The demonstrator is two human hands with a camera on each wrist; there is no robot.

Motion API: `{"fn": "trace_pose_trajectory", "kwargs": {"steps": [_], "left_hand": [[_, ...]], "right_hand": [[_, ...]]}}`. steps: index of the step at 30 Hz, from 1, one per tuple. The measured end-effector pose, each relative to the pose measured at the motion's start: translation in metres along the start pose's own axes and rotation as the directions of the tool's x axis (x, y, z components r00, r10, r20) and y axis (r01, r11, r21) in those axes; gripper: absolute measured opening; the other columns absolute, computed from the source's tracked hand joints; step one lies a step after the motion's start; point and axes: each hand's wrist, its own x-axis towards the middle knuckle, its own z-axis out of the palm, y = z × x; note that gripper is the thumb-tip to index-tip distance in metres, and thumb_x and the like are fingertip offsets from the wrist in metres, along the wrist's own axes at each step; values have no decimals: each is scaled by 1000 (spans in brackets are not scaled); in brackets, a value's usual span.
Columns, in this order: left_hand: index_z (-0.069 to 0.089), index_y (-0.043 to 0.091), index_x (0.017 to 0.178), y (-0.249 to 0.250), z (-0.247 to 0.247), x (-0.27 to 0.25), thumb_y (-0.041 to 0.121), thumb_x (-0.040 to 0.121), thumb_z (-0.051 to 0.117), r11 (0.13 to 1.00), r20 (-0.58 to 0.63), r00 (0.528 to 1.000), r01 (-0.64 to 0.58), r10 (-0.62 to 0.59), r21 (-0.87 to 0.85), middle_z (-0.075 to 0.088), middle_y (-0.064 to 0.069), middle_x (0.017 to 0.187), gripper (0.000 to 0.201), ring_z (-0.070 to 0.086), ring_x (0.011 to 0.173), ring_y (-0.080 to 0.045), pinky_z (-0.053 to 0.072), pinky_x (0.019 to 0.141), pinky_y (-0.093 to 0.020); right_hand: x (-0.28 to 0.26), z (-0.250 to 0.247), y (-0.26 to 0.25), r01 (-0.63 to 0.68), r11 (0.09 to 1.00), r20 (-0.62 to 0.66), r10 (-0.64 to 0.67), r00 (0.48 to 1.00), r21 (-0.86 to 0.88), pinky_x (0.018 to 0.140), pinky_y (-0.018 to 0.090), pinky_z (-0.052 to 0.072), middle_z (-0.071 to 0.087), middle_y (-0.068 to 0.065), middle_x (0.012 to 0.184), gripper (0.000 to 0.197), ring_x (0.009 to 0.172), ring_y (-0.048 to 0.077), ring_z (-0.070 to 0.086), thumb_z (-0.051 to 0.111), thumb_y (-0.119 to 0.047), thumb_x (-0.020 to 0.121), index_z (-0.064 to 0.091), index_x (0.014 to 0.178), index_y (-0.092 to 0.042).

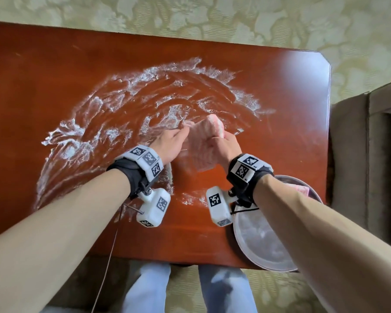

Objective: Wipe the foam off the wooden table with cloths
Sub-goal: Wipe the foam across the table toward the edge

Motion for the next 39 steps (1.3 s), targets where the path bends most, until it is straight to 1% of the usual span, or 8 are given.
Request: {"fn": "trace_pose_trajectory", "kwargs": {"steps": [2, 3, 4, 7, 19, 24, 28, 39], "left_hand": [[53, -4, 124, 7, 8, 6, 46, 105, 31, 993, -67, 997, -34, 41, 111, 54, 0, 93, 58, 49, 89, -15, 37, 82, -27], [37, 26, 94, 14, 12, 7, 46, 104, 33, 995, -53, 997, -50, 54, 87, 54, -3, 93, 24, 50, 88, -16, 39, 82, -28], [61, 19, 97, 16, 17, 13, 48, 102, 35, 995, -81, 993, -83, 86, 51, 58, -3, 94, 39, 55, 88, -19, 44, 86, -29], [67, 13, 101, 33, 35, 24, 44, 102, 37, 998, -49, 998, -50, 48, -29, 72, -2, 101, 43, 69, 94, -19, 52, 95, -38], [68, 13, 102, 87, 60, 89, 41, 104, 38, 996, -128, 988, -86, 83, -13, 74, -2, 95, 41, 71, 88, -18, 56, 91, -41], [68, 12, 103, 88, 53, 106, 40, 104, 37, 996, -165, 983, -88, 85, -10, 74, -1, 91, 42, 71, 84, -18, 58, 84, -38], [69, 13, 100, 77, 41, 117, 38, 104, 39, 996, -198, 979, -66, 53, -58, 74, 0, 88, 40, 70, 79, -16, 57, 79, -34], [70, 12, 95, 20, -11, 116, 38, 103, 42, 987, -193, 980, -85, 58, -135, 75, -2, 84, 39, 69, 70, -14, 50, 67, -25]], "right_hand": [[6, -18, 4, 28, 998, -60, -31, 998, -60, 75, 28, 50, 66, -3, 79, 18, 84, 18, 61, 48, -7, 85, 65, 82, -14], [9, -30, 7, 31, 995, -101, -40, 994, -91, 76, 29, 51, 69, -1, 84, 19, 84, 19, 62, 47, -12, 86, 66, 87, -14], [12, -43, 9, 36, 992, -152, -54, 987, -122, 75, 29, 51, 69, 0, 87, 22, 83, 20, 62, 45, -14, 85, 66, 91, -14], [19, -90, 16, 57, 978, -295, -116, 948, -200, 61, 27, 43, 65, 6, 82, 24, 74, 25, 57, 41, -18, 77, 60, 90, -11], [79, -202, 26, -26, 933, -577, -201, 791, -360, 86, 42, 44, 56, 28, 105, 55, 96, 42, 55, 37, -21, 74, 53, 126, -14], [106, -214, 15, -85, 880, -558, -219, 800, -468, 91, 39, 39, 47, 25, 117, 49, 109, 39, 47, 42, -12, 85, 47, 133, -20], [136, -195, 20, -91, 825, -387, -161, 908, -558, 91, 43, 43, 48, 27, 119, 46, 107, 43, 51, 46, -16, 90, 48, 135, -14], [108, -48, 34, -9, 809, -166, -109, 980, -588, 74, 31, 37, 47, 15, 109, 45, 95, 34, 51, 44, -35, 82, 52, 116, -6]]}}
